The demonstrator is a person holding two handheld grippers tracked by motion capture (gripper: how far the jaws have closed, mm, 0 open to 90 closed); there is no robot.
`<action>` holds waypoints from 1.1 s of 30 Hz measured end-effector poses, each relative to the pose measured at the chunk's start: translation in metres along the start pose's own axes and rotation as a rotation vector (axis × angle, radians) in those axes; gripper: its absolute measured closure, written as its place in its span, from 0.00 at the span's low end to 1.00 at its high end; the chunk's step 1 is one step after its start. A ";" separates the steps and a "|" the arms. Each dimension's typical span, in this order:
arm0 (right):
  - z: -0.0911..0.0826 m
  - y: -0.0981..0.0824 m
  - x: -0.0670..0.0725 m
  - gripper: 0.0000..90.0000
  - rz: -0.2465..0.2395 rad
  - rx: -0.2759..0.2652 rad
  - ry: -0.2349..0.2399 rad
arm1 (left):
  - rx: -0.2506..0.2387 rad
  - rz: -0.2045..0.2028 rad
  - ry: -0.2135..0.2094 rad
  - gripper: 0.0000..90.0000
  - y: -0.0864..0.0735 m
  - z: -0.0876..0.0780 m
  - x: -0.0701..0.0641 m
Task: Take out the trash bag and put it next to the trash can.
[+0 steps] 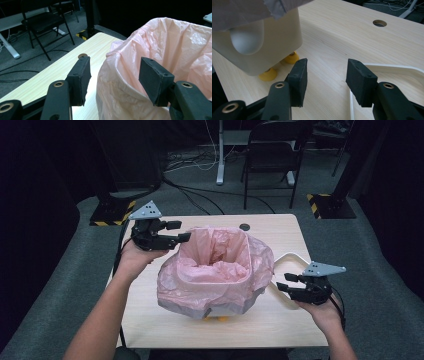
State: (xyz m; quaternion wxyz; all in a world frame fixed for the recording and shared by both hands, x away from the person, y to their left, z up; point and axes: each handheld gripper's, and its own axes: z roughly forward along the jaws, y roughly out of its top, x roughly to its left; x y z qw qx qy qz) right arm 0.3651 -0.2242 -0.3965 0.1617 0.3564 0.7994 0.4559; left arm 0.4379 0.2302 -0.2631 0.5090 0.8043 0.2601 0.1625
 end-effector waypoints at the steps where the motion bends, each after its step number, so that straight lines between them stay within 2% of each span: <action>1: -0.001 0.001 0.000 0.55 -0.002 -0.001 0.001 | 0.003 0.004 -0.002 0.48 0.000 0.002 0.000; 9: -0.009 0.007 0.004 0.54 -0.015 -0.012 0.004 | 0.024 0.017 -0.013 0.55 0.000 0.011 0.000; 19: -0.014 0.015 0.012 0.54 -0.043 -0.020 0.017 | 0.033 0.023 -0.067 0.71 0.001 0.015 -0.001; 23: -0.018 0.021 0.017 0.54 -0.056 -0.033 0.029 | 0.043 0.044 -0.059 0.78 0.001 0.017 -0.004; 33: -0.029 0.036 0.032 0.53 -0.095 -0.065 0.061 | 0.037 0.051 -0.030 0.88 0.006 0.015 -0.004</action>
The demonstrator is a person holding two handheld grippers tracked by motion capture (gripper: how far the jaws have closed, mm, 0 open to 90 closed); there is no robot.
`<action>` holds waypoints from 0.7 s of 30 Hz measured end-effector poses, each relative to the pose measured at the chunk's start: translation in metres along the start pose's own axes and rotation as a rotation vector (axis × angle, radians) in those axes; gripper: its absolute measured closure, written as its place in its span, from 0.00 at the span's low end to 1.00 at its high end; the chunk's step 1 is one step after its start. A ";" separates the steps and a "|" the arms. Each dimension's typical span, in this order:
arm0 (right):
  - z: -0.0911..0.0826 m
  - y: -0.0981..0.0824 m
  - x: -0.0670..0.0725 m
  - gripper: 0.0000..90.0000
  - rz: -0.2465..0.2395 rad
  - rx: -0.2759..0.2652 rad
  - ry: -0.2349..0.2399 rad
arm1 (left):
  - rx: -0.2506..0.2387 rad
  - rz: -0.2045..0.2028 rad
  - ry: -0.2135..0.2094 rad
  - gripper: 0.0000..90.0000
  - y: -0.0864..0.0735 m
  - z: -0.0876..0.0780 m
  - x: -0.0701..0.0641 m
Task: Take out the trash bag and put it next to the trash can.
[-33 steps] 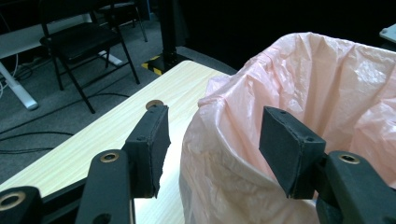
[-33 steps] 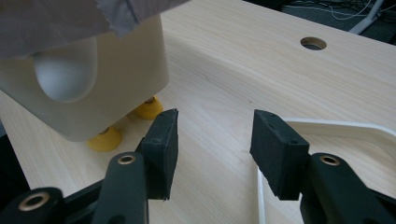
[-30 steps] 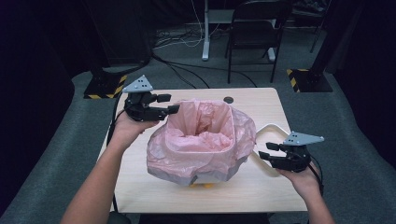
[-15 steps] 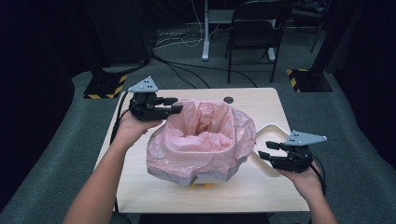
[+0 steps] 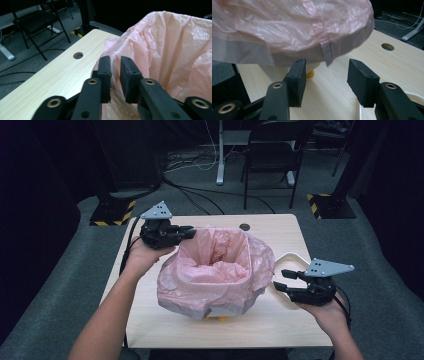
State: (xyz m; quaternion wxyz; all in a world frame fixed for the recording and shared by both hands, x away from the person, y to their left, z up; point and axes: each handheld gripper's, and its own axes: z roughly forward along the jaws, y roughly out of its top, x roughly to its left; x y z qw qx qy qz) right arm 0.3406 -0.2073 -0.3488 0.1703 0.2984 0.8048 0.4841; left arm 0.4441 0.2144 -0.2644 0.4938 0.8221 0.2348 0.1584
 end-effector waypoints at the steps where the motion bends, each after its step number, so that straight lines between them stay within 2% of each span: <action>1: -0.001 0.001 0.001 0.53 -0.004 -0.002 0.004 | 0.000 0.001 0.005 0.90 0.001 -0.001 0.000; 11: -0.004 0.008 0.007 0.53 -0.023 -0.016 0.019 | 0.004 0.011 0.025 0.96 0.004 -0.003 0.001; 21: -0.009 0.018 0.017 0.52 -0.049 -0.040 0.050 | 0.002 0.023 0.033 0.98 0.007 -0.006 0.001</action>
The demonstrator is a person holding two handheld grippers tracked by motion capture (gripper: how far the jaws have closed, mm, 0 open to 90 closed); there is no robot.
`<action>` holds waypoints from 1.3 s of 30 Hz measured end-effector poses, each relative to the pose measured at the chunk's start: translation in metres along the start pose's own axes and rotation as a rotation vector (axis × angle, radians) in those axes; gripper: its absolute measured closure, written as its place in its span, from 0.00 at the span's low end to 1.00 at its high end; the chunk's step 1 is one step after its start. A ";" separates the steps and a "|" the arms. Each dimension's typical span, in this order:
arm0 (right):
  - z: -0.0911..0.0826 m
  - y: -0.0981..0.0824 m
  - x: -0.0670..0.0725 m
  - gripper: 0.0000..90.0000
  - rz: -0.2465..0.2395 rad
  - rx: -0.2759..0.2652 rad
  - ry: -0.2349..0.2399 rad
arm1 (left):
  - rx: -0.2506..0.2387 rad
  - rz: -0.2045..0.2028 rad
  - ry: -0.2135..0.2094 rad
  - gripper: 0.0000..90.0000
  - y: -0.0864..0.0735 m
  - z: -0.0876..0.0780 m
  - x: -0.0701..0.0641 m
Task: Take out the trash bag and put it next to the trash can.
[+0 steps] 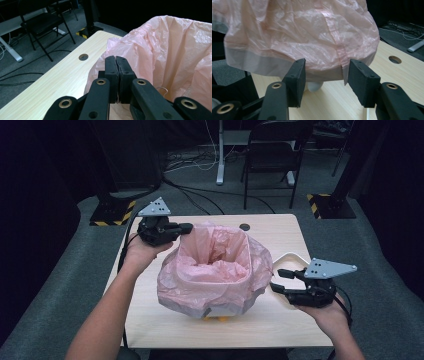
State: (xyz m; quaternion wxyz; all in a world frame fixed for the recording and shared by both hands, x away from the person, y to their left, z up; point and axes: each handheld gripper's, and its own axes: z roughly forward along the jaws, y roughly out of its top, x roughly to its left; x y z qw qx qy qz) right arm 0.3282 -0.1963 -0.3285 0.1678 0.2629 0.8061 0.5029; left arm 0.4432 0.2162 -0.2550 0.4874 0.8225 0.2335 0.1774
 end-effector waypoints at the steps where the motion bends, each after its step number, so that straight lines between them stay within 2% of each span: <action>1: 0.000 0.001 0.001 0.52 -0.001 -0.001 0.005 | -0.001 0.000 0.000 0.98 0.000 0.000 0.000; 5: -0.001 0.005 0.005 0.52 -0.015 -0.009 0.016 | -0.010 0.008 0.005 0.99 0.003 -0.004 -0.001; 8: -0.002 0.008 0.008 0.51 -0.017 -0.018 0.032 | -0.027 0.007 -0.007 0.99 0.005 -0.007 -0.003; 17: -0.002 0.017 0.020 0.49 -0.037 -0.041 0.068 | -0.023 0.024 -0.007 0.99 0.008 -0.010 -0.008; 23: 0.004 0.022 0.022 0.49 -0.025 -0.068 0.117 | -0.018 0.024 0.003 0.99 0.007 -0.013 -0.006; 29: 0.011 0.028 0.031 0.49 -0.045 -0.072 0.168 | -0.018 0.025 0.006 0.99 0.005 -0.017 -0.005; 36: 0.017 0.034 0.041 0.50 -0.066 -0.069 0.207 | -0.022 0.028 0.008 0.99 0.004 -0.020 -0.007; 39: 0.019 0.035 0.044 0.49 -0.071 -0.068 0.207 | -0.023 0.027 0.008 0.99 0.004 -0.021 -0.007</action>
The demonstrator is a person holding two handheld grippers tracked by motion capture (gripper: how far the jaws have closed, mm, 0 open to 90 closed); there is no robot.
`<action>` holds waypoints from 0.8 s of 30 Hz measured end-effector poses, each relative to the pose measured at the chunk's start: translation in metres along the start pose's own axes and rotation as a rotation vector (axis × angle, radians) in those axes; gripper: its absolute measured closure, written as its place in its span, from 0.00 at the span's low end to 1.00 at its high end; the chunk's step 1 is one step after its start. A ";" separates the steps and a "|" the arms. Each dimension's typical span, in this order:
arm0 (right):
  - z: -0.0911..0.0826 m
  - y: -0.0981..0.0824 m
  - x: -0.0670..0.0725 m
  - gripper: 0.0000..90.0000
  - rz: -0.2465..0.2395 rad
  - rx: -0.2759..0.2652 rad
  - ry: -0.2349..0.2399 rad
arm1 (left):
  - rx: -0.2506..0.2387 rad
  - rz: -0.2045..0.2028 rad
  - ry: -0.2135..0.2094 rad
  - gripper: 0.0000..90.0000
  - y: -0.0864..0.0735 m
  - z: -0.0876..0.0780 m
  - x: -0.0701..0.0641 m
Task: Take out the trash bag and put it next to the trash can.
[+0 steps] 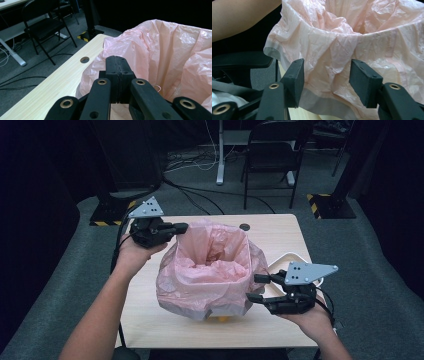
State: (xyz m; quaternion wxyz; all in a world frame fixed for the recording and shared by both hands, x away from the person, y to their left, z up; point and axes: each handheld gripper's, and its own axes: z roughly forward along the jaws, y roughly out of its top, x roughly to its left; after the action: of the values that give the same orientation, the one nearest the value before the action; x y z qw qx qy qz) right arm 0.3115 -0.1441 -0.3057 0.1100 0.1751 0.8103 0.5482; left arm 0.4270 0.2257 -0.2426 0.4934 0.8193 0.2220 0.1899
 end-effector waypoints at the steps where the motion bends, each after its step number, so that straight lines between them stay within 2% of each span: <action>1: 0.001 0.000 0.001 0.48 0.002 -0.001 -0.002 | -0.001 0.000 0.000 0.99 0.000 0.000 0.000; 10: 0.008 0.001 -0.002 0.49 0.009 0.012 -0.043 | -0.004 0.003 -0.002 0.99 -0.001 -0.003 -0.002; 17: 0.008 -0.002 -0.003 0.73 0.001 0.014 -0.070 | -0.009 0.001 -0.008 0.99 -0.002 -0.003 -0.002; 24: 0.002 -0.001 -0.001 0.94 -0.034 0.008 -0.079 | -0.014 -0.002 -0.015 0.99 -0.001 -0.002 -0.003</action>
State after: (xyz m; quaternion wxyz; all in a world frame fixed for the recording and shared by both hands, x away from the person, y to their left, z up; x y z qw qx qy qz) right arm 0.3128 -0.1429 -0.3071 0.1506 0.1835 0.8103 0.5358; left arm 0.4233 0.2258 -0.2435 0.5010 0.8169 0.2179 0.1848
